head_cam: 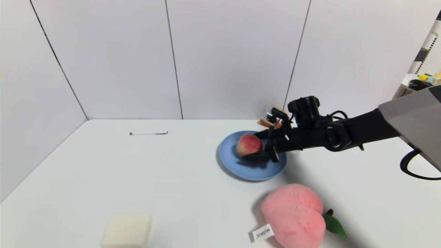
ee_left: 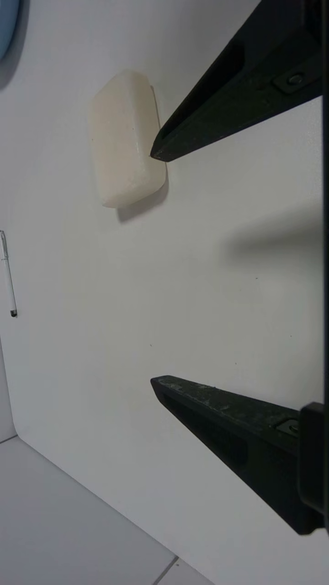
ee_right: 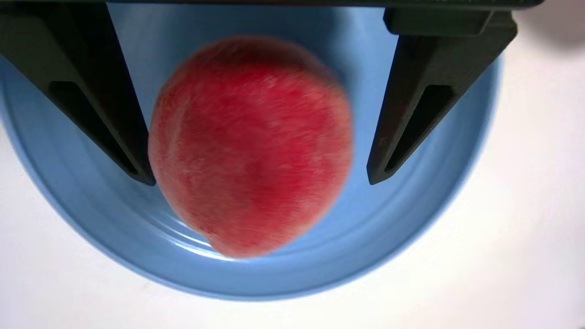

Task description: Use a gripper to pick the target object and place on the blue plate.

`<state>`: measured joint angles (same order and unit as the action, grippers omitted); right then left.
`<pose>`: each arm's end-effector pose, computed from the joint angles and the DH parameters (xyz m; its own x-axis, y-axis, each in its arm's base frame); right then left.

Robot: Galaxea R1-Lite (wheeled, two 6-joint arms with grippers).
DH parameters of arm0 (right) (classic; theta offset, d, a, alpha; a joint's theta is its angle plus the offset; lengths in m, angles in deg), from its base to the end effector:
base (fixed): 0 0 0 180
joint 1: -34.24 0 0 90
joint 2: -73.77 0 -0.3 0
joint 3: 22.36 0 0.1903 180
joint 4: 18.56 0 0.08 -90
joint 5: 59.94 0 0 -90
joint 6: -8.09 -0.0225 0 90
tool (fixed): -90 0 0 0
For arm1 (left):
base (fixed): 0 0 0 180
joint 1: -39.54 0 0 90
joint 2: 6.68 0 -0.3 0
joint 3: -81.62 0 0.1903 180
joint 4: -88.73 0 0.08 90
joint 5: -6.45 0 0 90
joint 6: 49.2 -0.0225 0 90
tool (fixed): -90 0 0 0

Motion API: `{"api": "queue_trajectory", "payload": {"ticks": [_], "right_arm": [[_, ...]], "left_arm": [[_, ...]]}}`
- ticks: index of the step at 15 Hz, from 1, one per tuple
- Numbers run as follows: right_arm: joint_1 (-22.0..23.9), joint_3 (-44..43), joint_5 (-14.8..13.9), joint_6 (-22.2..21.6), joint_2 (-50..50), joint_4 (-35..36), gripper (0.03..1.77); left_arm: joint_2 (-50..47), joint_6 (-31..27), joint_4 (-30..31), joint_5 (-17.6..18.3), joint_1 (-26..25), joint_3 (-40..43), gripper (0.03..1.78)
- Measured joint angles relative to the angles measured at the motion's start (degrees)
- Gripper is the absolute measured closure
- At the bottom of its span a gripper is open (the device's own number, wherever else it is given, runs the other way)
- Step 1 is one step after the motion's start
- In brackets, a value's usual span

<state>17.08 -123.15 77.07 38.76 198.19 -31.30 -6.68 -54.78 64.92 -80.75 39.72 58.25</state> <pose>0.3971 0.1398 0.1147 0.3088 0.8609 -0.4043 -0.9461 0.3217 -0.0376 -0.0228 -0.0010 0.0747 0.9986 -0.0520 -0.0077 0.0525 0.9939 0.0969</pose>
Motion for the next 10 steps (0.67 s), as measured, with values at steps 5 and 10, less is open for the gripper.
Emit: {"api": "queue_trajectory", "payload": {"ticks": [5, 10], "right_arm": [[5.81, 10.08, -0.06, 0.06, -14.63, -5.57, 0.16], [16.43, 25.09, -0.44, -0.13, -39.8, -12.28, 0.13]], "left_arm": [[0.0, 0.0, 0.0, 0.0, 0.0, 0.0, 0.12], [0.0, -0.01, 0.0, 0.0, 0.0, 0.0, 0.12]]}}
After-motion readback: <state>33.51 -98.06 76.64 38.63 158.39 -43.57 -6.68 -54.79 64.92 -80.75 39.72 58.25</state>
